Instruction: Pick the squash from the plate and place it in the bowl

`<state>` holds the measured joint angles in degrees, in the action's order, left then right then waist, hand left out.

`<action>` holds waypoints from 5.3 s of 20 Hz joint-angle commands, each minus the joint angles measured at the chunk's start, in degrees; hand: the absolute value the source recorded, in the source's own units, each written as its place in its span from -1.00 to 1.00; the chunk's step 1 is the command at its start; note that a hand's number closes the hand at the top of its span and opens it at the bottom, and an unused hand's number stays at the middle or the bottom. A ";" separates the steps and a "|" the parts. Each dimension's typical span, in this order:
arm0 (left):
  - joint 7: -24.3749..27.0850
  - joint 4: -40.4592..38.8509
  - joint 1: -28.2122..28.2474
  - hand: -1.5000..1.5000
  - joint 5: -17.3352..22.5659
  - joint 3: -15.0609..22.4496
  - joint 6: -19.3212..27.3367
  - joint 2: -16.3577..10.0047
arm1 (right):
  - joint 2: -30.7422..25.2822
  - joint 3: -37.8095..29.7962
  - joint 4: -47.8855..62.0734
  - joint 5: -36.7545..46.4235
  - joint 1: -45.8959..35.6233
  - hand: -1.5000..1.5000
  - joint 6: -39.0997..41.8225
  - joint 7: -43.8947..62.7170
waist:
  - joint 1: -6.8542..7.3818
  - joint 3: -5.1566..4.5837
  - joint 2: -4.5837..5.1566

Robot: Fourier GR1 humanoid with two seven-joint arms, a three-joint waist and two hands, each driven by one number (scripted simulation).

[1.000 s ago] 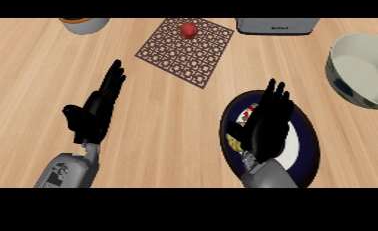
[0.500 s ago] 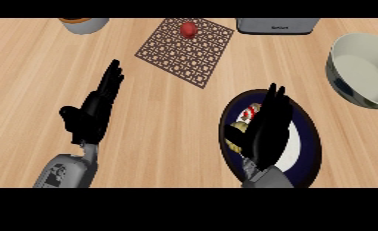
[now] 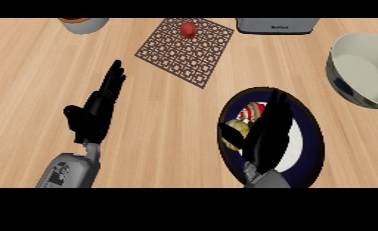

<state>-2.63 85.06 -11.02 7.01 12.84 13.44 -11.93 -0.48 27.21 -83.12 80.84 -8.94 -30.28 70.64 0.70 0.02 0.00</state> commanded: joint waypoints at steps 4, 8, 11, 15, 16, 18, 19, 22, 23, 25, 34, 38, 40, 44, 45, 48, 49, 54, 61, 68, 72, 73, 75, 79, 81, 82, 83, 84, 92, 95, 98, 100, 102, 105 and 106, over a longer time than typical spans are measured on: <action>0.03 0.40 1.10 0.00 -0.33 -0.06 -0.47 -0.06 | 0.46 0.65 2.72 1.86 2.04 -1.00 -3.42 14.56 | -0.43 -0.02 -0.05; 0.17 1.50 2.35 0.00 -0.34 0.06 -0.70 -0.21 | 0.47 -2.20 3.68 4.26 3.78 -1.00 -2.03 14.60 | -0.44 -0.04 -0.10; 1.23 2.35 4.21 0.00 0.51 -0.20 -1.50 -0.08 | 0.47 -2.71 5.54 4.06 4.44 -1.00 -2.10 14.61 | -0.01 -0.03 -0.10; -2.69 2.59 -0.37 0.00 -0.03 -1.93 -1.52 -1.73 | 0.47 -2.07 4.55 -0.02 1.95 -1.00 -0.56 14.62 | -0.28 0.00 -0.02; -0.58 1.27 0.84 0.00 -0.84 -0.88 -1.20 -0.48 | 0.47 0.20 9.03 -0.48 3.23 -1.00 -4.98 14.62 | 0.01 0.02 0.15; -0.12 0.89 0.69 0.00 -1.34 -0.41 -0.73 0.71 | 0.47 1.20 10.08 -3.02 -2.98 1.00 3.92 14.62 | 0.25 -0.02 0.17; -1.31 0.85 0.30 0.00 -0.50 -1.41 -0.82 0.83 | 0.47 1.56 12.50 -3.50 -0.47 1.00 1.46 12.04 | -0.08 -0.01 0.14; -0.47 1.60 0.95 0.00 -0.02 -2.22 -2.16 -0.28 | 0.46 3.53 16.64 -5.10 -3.38 1.00 2.80 13.23 | 0.42 -0.01 0.19; -2.73 2.57 -0.20 0.00 -2.54 -0.20 0.49 1.29 | 0.45 2.60 20.31 -6.67 -6.05 1.00 2.14 11.63 | 0.68 0.04 0.25; -3.71 4.33 0.54 0.00 -2.23 -0.20 -0.52 0.60 | 0.44 6.02 18.36 -8.00 -7.93 1.00 1.72 14.60 | 0.68 0.03 0.11; -1.24 2.61 0.70 0.00 -1.11 -1.00 -2.12 0.90 | -1.78 15.75 3.42 -27.72 0.61 1.00 0.12 -26.22 | 3.13 0.80 0.54; -1.55 2.36 0.24 0.00 -0.71 -0.53 -2.58 1.46 | -3.52 23.85 -5.17 -33.78 1.57 1.00 2.28 -36.67 | 3.62 0.89 0.18; -1.60 2.33 -0.04 0.00 -0.87 -0.24 -2.77 1.49 | -4.83 26.35 -10.86 -37.97 2.14 1.00 2.93 -41.62 | 2.79 0.93 -0.03; -1.27 1.18 1.68 0.00 -0.88 -0.90 -2.17 1.38 | -12.78 29.09 -23.32 -43.00 3.21 1.00 4.10 -50.99 | 0.55 0.58 -0.58; -1.45 1.44 1.51 0.00 -1.35 -1.52 -1.23 1.12 | -15.30 28.47 -26.76 -44.21 3.08 1.00 4.25 -53.14 | 0.12 0.60 -0.76; -1.10 2.57 2.15 0.00 -1.04 -2.11 -1.83 0.12 | -23.65 25.26 -36.16 -48.38 3.52 1.00 5.99 -57.63 | -0.88 0.50 -0.82; -0.78 1.65 2.69 0.00 -0.87 -2.41 -0.89 1.11 | -26.23 24.07 -39.68 -49.42 3.81 1.00 7.13 -57.77 | -1.92 0.36 -0.75; -0.27 1.67 2.80 0.00 -0.83 -3.92 -0.69 0.13 | -41.10 13.19 -51.51 -59.26 7.89 1.00 10.53 -61.48 | -3.43 0.33 -0.03; 0.56 2.37 4.12 0.00 -1.25 -3.47 -0.92 0.22 | -51.52 -9.68 -56.51 -79.78 12.47 1.00 14.58 -63.93 | -3.06 0.32 0.16; -0.64 1.92 1.42 0.00 -1.67 -3.27 -1.82 -0.06 | -55.86 -32.10 -37.57 -101.98 7.22 1.00 26.58 -69.93 | -1.23 0.16 0.44; -0.17 2.29 2.33 0.00 -1.61 -2.65 -2.42 0.70 | -61.13 -39.57 -22.24 -100.77 5.94 1.00 35.59 -77.08 | -0.78 0.07 0.26; -2.69 3.41 0.62 0.00 -1.71 -1.97 -1.57 1.76 | -61.94 -39.06 -17.28 -99.58 2.59 1.00 36.30 -77.64 | 0.30 0.07 0.46; 0.64 1.77 2.50 0.00 -2.98 -1.81 -1.37 1.93 | -62.79 -37.65 -10.69 -94.14 2.37 1.00 38.28 -82.75 | 0.61 0.05 0.56; 0.65 -0.26 1.17 0.00 -1.44 -2.81 -4.15 1.41 | -61.55 -33.81 1.57 -84.79 -3.34 1.00 37.11 -90.90 | 1.17 0.03 0.62; -1.29 0.55 -0.87 0.00 -3.78 -1.04 -1.68 3.44 | -59.87 -31.30 9.24 -81.98 -8.84 1.00 36.42 -91.67 | 1.71 0.04 0.68; -4.08 4.12 -0.32 0.00 -3.19 -1.64 -2.09 2.11 | -59.46 -31.71 12.33 -80.80 -8.89 1.00 36.92 -94.73 | 1.48 0.06 0.48; -0.18 0.79 0.22 0.00 -3.61 -1.82 -2.52 2.71 | -56.78 -30.17 15.89 -78.78 -10.23 1.00 35.42 -96.88 | 1.43 0.04 0.60; -0.72 0.65 0.30 0.00 -2.73 -1.95 -3.48 2.91 | -54.71 -27.86 17.11 -76.02 -13.94 1.00 33.88 -96.37 | 1.49 0.02 0.56; -3.09 2.07 -1.21 0.00 -2.48 -3.16 -4.04 2.66 | -50.84 -27.43 46.05 -67.11 -27.61 1.00 31.84 -109.16 | 2.07 0.10 0.76; -1.88 0.28 -2.19 0.00 -4.30 -2.01 -3.08 3.75 | -51.28 -26.39 53.74 -64.76 -28.39 1.00 33.24 -114.34 | 2.86 0.20 1.19; -3.16 2.47 -2.68 0.00 -3.41 -2.45 -4.03 3.08 | -49.59 -26.04 59.17 -65.05 -30.63 1.00 38.00 -111.71 | 3.40 0.25 1.28; -0.89 1.56 -0.07 0.00 -2.71 -3.13 -5.62 1.91 | -49.52 -24.35 61.31 -63.53 -32.31 -1.00 42.14 -112.50 | 3.45 0.20 1.29; -1.65 0.60 -2.13 0.00 -2.68 -3.99 -5.10 2.31 | -48.48 -23.16 62.41 -62.73 -32.38 -1.00 45.77 -116.41 | 2.45 0.18 1.16; -1.35 2.38 -0.06 0.00 -4.42 -1.71 -3.44 4.03 | -48.75 -25.81 66.54 -64.49 -33.36 -1.00 47.50 -122.88 | 3.02 0.33 1.34; -2.21 2.05 -1.10 0.00 -3.55 -2.43 -4.08 3.70 | -49.72 -27.41 67.33 -66.11 -33.47 -1.00 49.41 -124.86 | 2.85 0.37 1.44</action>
<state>-4.04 86.95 -11.53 3.34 10.64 9.25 -8.50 -50.06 1.70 -19.94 16.29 -40.93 14.73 -48.39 3.76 0.33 1.35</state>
